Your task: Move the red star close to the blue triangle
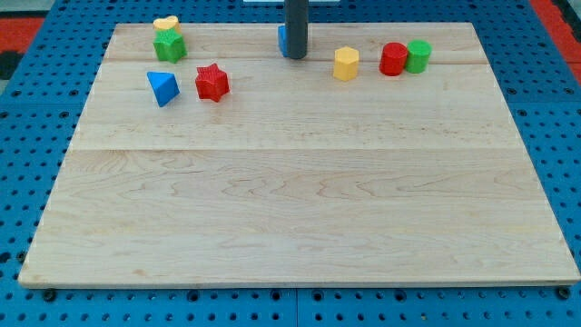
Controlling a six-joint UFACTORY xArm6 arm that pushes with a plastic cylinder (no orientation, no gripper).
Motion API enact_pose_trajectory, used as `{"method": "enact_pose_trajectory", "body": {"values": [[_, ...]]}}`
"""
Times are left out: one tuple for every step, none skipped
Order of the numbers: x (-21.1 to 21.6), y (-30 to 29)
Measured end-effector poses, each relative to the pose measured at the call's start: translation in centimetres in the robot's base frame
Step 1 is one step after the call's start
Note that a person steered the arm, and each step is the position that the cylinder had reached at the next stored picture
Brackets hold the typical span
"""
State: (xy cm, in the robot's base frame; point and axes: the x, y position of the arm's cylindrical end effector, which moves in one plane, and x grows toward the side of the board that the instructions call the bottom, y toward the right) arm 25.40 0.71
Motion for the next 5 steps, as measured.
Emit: {"method": "enact_pose_trajectory", "body": {"values": [[0.0, 0.2], [0.3, 0.2], [0.5, 0.2], [4.4, -3.3], [7.2, -6.6]]}}
